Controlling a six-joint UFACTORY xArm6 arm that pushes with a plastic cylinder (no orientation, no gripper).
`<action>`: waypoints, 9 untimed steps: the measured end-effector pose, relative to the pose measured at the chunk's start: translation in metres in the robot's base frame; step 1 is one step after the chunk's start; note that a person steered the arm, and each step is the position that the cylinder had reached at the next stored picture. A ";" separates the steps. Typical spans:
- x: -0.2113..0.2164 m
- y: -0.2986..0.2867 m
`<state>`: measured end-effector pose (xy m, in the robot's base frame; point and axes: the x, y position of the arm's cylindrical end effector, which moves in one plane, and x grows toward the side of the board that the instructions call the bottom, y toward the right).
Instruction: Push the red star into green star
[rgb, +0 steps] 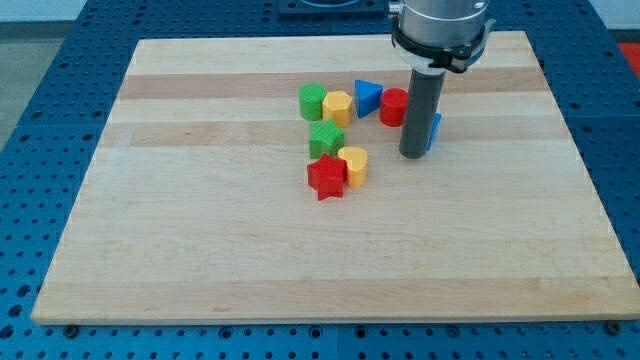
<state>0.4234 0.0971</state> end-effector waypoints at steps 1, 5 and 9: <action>0.022 0.004; 0.082 -0.105; 0.029 -0.103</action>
